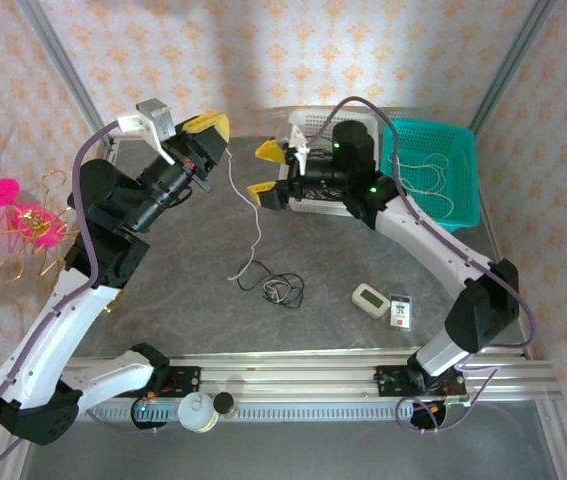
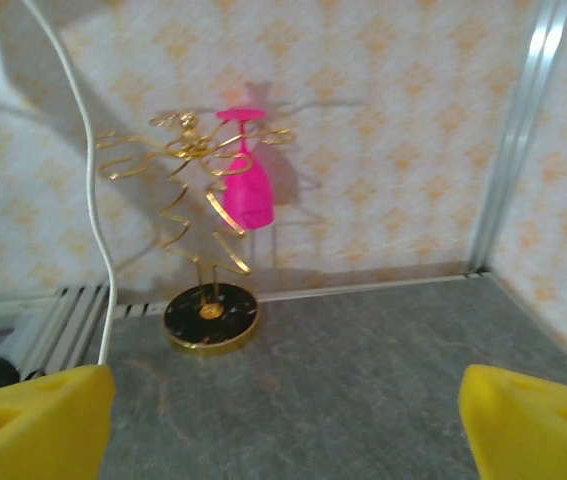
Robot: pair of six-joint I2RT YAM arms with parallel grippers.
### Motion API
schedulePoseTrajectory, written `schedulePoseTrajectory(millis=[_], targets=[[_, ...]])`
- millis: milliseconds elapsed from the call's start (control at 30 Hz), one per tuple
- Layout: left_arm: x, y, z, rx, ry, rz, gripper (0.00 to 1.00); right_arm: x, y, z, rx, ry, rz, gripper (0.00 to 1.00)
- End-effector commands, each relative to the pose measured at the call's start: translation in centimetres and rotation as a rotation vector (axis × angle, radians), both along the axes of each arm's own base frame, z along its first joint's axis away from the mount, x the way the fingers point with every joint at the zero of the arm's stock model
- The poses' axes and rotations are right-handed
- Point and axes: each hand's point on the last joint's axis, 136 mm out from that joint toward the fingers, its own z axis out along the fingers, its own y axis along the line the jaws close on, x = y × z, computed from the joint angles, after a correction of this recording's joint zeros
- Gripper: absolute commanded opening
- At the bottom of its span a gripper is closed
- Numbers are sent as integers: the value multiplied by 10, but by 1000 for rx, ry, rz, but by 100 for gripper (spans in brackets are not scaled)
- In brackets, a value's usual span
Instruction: Untangle the cables
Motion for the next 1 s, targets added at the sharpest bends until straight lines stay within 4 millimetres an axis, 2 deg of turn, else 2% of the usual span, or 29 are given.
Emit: schedulePoseTrajectory(millis=[0,133,233,300,500,600,800,900,967], targets=[[-8,-4,10,-17,-14,-39,0,-19,14,-8,-47,15,158,83],[-6,-6,8,-17,-8,-47,0,-26,23,-17,-66,58,213,72],[-6,-7,8,-16,-8,-50,0,-23,25,-23,-75,87,207,61],[-5,-7,7,-16,-7,-47,0,-24,26,-26,-80,104,216,59],[-2,-9,3,-8,-1,-49,0,-36,23,-26,-75,128,262,69],[-1,-10,1,-7,1,-50,0,-37,21,-27,-78,143,259,69],[0,-12,-4,13,8,-56,0,-14,7,-23,-85,191,136,72],[0,-14,-8,25,10,-63,0,5,-13,-22,-81,214,13,76],[0,-17,-11,31,12,-77,0,9,-27,-17,-58,210,-40,80]])
